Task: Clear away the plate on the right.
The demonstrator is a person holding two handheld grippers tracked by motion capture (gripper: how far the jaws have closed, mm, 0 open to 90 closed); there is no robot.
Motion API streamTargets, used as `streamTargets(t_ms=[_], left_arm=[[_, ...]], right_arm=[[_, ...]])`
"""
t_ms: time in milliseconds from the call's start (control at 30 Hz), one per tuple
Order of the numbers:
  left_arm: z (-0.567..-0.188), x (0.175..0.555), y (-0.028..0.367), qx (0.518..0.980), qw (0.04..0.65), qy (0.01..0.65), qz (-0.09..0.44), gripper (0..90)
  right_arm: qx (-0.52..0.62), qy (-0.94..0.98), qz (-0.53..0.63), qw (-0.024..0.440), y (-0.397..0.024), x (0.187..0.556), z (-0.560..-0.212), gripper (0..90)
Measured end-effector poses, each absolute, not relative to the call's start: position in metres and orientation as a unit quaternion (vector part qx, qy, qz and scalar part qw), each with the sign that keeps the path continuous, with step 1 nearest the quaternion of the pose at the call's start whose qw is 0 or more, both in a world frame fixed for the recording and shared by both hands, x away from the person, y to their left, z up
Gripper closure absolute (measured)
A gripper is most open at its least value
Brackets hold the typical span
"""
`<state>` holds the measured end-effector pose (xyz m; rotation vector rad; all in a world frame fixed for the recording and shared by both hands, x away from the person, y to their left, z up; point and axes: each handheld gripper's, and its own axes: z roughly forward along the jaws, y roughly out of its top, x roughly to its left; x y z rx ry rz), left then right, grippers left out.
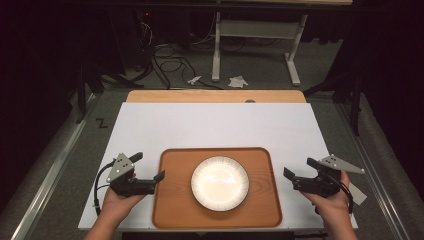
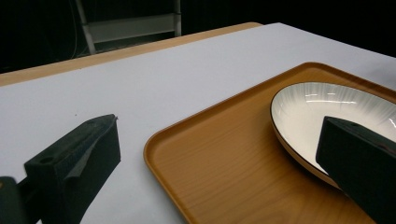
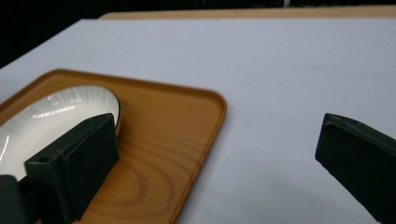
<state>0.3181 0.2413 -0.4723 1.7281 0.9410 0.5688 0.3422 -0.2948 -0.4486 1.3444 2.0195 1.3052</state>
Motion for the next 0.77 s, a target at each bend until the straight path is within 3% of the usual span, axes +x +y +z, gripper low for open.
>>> streamTargets(t_ms=[767], left_arm=[[-0.473,0.319,0.240,0.727,0.523,0.382,0.228,0.7]], right_arm=[[0.467,0.735,0.451,0.197,-0.286,0.347,-0.463,0.0]])
